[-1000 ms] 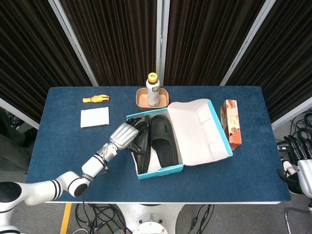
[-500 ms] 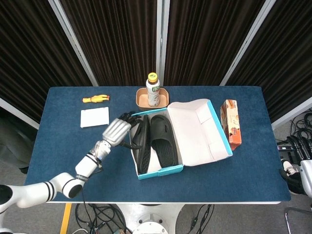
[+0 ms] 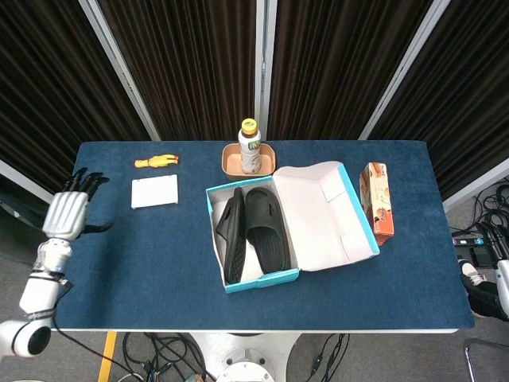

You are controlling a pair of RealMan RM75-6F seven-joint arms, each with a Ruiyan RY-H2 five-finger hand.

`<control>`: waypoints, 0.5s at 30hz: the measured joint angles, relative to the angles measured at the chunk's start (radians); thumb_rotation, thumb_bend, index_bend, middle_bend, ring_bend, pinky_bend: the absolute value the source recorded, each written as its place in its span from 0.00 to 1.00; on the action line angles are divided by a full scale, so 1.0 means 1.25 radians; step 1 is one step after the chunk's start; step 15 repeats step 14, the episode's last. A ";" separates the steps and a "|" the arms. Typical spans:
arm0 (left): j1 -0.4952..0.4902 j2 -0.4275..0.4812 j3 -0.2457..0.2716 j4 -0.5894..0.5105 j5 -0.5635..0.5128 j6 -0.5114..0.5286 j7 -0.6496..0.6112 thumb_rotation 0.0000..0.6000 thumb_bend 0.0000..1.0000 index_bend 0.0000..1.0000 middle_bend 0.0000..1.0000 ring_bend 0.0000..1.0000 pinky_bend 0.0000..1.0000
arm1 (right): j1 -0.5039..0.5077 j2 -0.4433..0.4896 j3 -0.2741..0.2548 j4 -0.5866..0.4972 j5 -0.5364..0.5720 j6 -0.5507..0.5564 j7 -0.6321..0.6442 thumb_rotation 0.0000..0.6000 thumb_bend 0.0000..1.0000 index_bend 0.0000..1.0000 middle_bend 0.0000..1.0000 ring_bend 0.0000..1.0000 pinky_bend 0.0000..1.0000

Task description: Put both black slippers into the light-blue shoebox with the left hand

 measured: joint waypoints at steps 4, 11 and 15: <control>0.088 0.025 0.033 -0.037 0.002 0.095 0.001 1.00 0.00 0.21 0.14 0.00 0.13 | -0.004 -0.019 -0.008 0.004 -0.023 0.018 -0.011 1.00 0.12 0.00 0.09 0.00 0.06; 0.224 0.040 0.086 -0.099 0.053 0.259 0.022 1.00 0.00 0.21 0.14 0.00 0.13 | -0.015 -0.020 -0.028 -0.006 -0.045 0.023 0.008 1.00 0.16 0.00 0.09 0.00 0.06; 0.260 0.047 0.114 -0.136 0.090 0.285 0.049 1.00 0.00 0.21 0.14 0.00 0.12 | -0.018 -0.023 -0.033 -0.005 -0.047 0.024 0.017 1.00 0.16 0.00 0.09 0.00 0.06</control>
